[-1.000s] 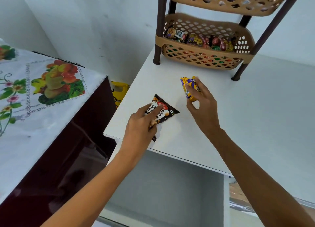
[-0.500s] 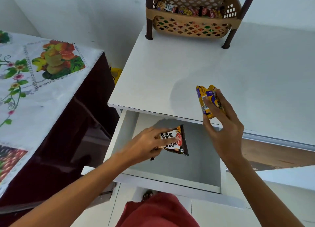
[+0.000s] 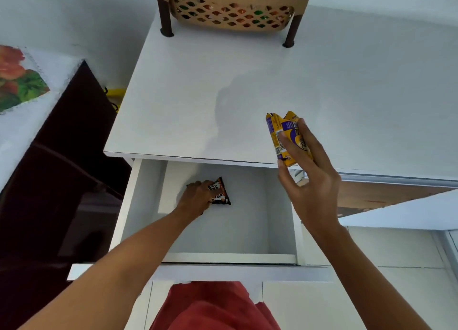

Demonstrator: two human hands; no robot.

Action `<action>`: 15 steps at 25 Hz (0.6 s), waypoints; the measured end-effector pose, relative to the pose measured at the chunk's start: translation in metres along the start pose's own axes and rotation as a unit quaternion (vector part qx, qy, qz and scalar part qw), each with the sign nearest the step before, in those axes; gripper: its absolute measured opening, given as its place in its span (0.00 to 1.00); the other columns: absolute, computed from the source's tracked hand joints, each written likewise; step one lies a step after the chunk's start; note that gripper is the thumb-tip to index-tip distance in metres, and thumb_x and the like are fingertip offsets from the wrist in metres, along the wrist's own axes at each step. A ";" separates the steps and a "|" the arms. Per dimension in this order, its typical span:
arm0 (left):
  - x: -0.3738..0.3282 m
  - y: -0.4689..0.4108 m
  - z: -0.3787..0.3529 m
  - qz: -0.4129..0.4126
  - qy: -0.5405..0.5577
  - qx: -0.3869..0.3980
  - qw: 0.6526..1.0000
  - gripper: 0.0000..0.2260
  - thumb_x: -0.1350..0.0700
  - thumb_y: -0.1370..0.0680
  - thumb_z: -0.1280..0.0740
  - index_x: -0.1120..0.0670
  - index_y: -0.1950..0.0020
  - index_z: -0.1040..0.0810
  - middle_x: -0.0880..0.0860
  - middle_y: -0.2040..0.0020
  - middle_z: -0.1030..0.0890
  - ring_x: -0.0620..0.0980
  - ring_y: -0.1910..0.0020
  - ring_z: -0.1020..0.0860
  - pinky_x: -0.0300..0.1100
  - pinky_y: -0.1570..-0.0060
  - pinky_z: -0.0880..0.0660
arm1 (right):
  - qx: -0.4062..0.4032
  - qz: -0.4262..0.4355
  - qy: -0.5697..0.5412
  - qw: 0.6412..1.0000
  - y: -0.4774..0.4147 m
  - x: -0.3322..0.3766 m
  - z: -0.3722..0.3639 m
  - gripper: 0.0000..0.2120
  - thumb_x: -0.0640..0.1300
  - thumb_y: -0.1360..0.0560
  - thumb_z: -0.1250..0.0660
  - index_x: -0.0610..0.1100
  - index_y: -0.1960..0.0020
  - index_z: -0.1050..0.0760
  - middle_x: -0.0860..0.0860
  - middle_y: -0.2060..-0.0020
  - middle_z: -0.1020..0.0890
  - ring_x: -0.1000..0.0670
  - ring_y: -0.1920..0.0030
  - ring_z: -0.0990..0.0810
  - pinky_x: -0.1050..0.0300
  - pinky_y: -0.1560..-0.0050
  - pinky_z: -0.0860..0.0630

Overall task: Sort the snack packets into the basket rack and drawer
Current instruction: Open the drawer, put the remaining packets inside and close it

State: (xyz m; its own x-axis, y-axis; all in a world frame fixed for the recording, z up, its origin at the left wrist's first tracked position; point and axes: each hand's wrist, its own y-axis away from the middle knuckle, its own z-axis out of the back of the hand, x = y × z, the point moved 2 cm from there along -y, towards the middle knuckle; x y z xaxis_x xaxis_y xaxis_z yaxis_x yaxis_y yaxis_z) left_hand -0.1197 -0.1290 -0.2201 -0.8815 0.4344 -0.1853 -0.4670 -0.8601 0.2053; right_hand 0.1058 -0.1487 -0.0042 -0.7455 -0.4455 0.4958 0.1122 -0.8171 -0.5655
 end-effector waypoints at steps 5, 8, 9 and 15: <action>0.003 -0.001 -0.020 0.109 0.021 0.065 0.992 0.33 0.64 0.39 0.21 0.48 0.36 0.23 0.56 0.33 0.25 0.63 0.41 0.22 0.67 0.49 0.26 | 0.019 -0.002 -0.014 1.000 0.010 -0.007 -0.004 0.20 0.38 0.26 0.31 0.44 0.35 0.25 0.44 0.30 0.30 0.52 0.36 0.27 0.56 0.43 0.22; 0.004 -0.003 -0.021 0.143 -0.002 0.145 0.979 0.31 0.55 0.22 0.38 0.43 0.23 0.48 0.50 0.21 0.53 0.57 0.23 0.50 0.65 0.30 0.49 | 0.024 -0.006 -0.022 0.999 0.011 -0.008 -0.009 0.20 0.38 0.26 0.31 0.44 0.35 0.25 0.45 0.30 0.30 0.51 0.37 0.26 0.53 0.45 0.21; 0.002 -0.005 -0.017 0.141 -0.001 0.163 0.977 0.30 0.52 0.21 0.39 0.44 0.22 0.50 0.50 0.21 0.57 0.56 0.22 0.55 0.64 0.29 0.52 | 0.022 -0.007 -0.025 0.999 0.010 -0.007 -0.011 0.20 0.38 0.26 0.31 0.45 0.35 0.25 0.45 0.30 0.30 0.51 0.37 0.25 0.52 0.45 0.21; -0.021 0.002 0.038 0.083 0.164 0.040 0.982 0.15 0.52 0.21 0.38 0.48 0.35 0.24 0.48 0.28 0.31 0.54 0.25 0.41 0.47 0.29 0.39 | 0.039 0.005 -0.046 0.998 0.007 0.009 -0.017 0.20 0.37 0.26 0.32 0.45 0.35 0.25 0.46 0.29 0.31 0.50 0.38 0.25 0.51 0.43 0.23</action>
State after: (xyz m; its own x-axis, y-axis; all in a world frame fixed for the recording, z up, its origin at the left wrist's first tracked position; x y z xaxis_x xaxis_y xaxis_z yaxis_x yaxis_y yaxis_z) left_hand -0.1044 -0.1301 -0.1794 -0.8820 0.1700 -0.4396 -0.3349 -0.8822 0.3309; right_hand 0.0890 -0.1526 -0.0152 -0.6806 -0.4826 0.5513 0.1729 -0.8370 -0.5192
